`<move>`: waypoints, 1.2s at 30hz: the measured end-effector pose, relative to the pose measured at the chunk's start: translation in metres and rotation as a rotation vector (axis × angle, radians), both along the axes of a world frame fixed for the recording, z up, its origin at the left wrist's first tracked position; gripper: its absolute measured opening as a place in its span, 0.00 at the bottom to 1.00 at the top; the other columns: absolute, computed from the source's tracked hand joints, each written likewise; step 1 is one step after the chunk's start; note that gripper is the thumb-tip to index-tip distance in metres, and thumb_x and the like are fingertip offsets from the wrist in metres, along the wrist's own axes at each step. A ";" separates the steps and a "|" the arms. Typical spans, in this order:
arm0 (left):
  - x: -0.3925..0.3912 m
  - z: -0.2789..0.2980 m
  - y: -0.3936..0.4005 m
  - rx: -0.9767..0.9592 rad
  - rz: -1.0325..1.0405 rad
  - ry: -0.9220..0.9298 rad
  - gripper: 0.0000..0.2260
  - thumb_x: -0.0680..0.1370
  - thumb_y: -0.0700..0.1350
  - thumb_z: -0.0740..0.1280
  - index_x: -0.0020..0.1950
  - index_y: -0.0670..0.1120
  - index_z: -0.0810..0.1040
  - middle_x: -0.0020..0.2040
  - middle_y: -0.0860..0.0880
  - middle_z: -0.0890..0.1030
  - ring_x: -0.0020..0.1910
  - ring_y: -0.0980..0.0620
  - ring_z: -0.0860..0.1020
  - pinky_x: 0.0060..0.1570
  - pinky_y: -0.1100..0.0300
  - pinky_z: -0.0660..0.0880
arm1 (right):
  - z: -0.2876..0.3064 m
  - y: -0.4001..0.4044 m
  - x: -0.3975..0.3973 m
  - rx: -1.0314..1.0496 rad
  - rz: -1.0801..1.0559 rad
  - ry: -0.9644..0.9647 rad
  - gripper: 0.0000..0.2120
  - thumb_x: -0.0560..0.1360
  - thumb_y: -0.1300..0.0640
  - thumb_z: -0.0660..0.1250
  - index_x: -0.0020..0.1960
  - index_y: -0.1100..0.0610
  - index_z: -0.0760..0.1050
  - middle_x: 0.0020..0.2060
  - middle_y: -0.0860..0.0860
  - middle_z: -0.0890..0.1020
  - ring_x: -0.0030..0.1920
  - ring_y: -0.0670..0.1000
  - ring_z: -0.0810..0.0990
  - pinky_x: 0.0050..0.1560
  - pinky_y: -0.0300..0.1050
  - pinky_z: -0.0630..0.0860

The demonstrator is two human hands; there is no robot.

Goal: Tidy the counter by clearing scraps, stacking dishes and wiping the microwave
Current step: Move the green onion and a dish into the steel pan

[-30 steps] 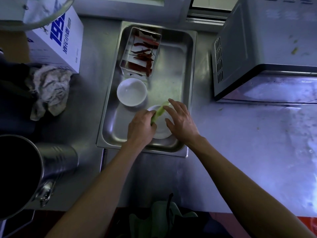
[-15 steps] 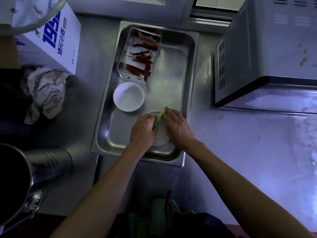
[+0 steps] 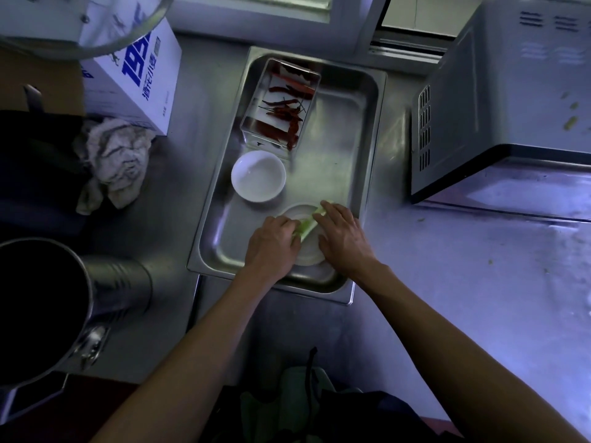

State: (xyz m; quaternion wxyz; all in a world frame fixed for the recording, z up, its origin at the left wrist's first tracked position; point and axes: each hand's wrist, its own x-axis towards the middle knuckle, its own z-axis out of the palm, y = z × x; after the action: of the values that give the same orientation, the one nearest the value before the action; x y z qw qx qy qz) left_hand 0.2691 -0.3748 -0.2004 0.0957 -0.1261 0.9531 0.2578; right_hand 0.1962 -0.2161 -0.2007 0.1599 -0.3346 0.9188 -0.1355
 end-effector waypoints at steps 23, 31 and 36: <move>0.041 0.048 0.049 -0.043 -0.221 0.086 0.14 0.79 0.48 0.64 0.63 0.47 0.77 0.61 0.45 0.79 0.60 0.41 0.75 0.54 0.46 0.76 | 0.061 0.088 0.080 -0.168 -0.356 0.008 0.18 0.79 0.58 0.67 0.68 0.58 0.76 0.67 0.56 0.77 0.68 0.59 0.72 0.67 0.58 0.70; 0.051 0.069 0.167 -0.073 -0.357 0.130 0.19 0.80 0.50 0.64 0.71 0.48 0.73 0.66 0.48 0.77 0.65 0.45 0.73 0.60 0.49 0.74 | 0.078 0.216 0.117 -0.160 -0.506 0.015 0.24 0.81 0.51 0.64 0.75 0.55 0.66 0.71 0.54 0.74 0.71 0.57 0.70 0.70 0.54 0.68; 0.063 0.080 0.257 -0.088 -0.466 0.156 0.20 0.81 0.51 0.62 0.73 0.50 0.71 0.68 0.50 0.76 0.67 0.47 0.72 0.62 0.50 0.73 | 0.087 0.307 0.148 -0.145 -0.587 0.028 0.22 0.81 0.49 0.63 0.73 0.54 0.69 0.73 0.52 0.72 0.72 0.55 0.68 0.72 0.56 0.66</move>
State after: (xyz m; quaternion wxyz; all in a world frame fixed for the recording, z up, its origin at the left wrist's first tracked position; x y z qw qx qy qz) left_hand 0.3317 -0.1181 -0.1201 0.0733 0.1132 0.9713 0.1961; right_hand 0.3439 0.0910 -0.1138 0.0768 -0.0672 0.9663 -0.2363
